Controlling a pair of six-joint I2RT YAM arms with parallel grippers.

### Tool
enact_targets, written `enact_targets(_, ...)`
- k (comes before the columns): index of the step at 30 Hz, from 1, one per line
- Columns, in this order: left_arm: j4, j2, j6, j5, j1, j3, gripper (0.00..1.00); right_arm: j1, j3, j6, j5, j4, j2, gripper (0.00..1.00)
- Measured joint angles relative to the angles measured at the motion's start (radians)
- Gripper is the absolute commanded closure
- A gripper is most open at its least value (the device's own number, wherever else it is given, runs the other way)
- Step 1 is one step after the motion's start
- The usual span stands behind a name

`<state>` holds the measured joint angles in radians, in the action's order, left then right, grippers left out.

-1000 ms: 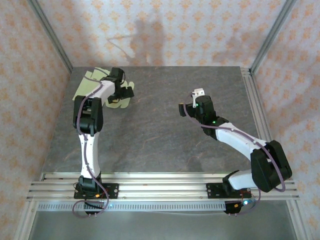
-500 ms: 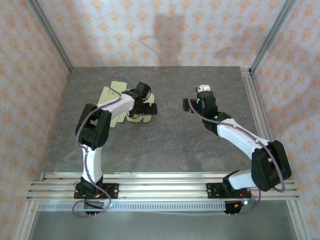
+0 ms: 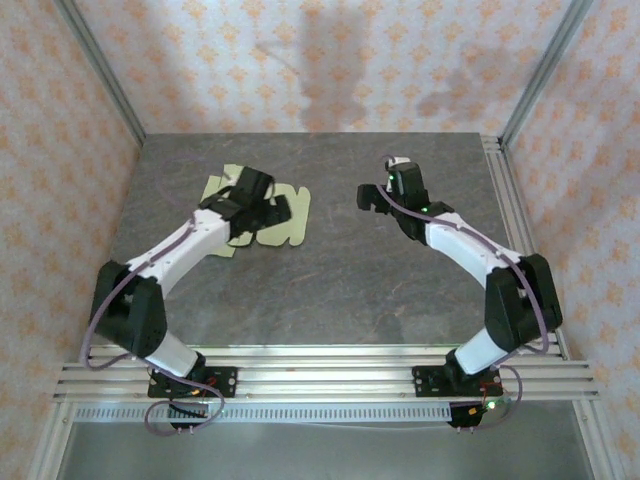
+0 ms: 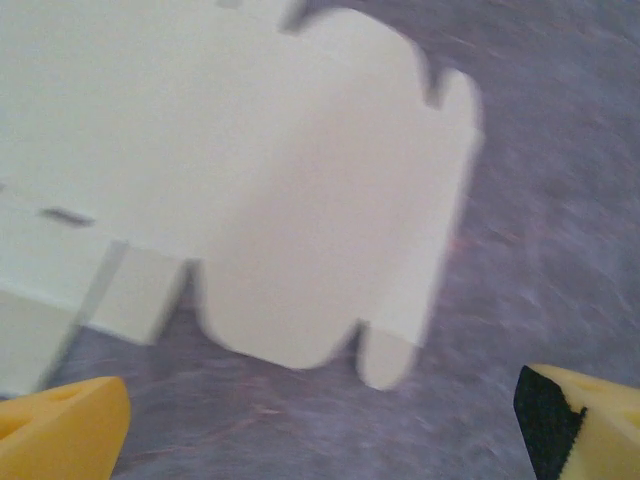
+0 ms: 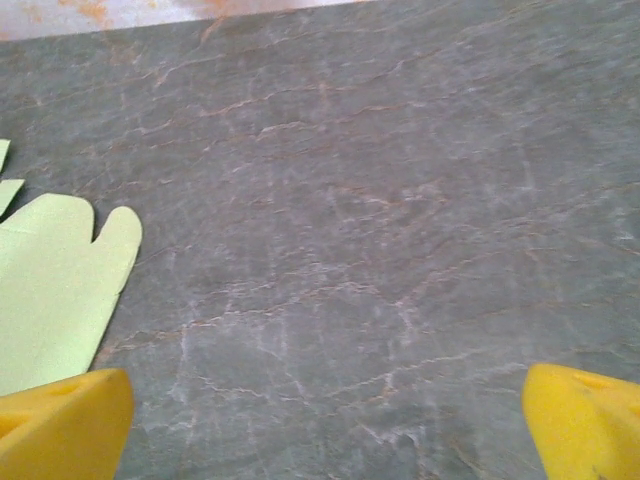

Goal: Fold the paper box

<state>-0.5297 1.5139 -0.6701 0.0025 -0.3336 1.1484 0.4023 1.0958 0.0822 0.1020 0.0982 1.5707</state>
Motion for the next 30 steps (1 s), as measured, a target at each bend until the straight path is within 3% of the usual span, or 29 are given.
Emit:
enact_targets(5,0.003,-0.042,-0.139,-0.013,0.182,-0.133,0.0,0.043,0.054,0.0,0.034,0.015,0.056,0.01)
enact_targets(8,0.006,-0.006,-0.168,-0.01,0.229,-0.121,0.02,0.058,0.07,0.001,0.048,0.015,0.072,0.01)
enact_targets(15,0.02,0.263,-0.167,0.027,0.237,0.11,0.15,0.06,0.08,0.012,0.064,0.031,0.092,0.01)
enact_targets(21,0.001,0.433,-0.143,0.063,0.238,0.256,0.35,0.06,0.072,0.012,0.052,0.038,0.087,0.01)
enact_targets(30,-0.05,0.527,0.011,0.16,0.237,0.291,0.43,0.06,0.069,0.015,0.028,0.056,0.077,0.01)
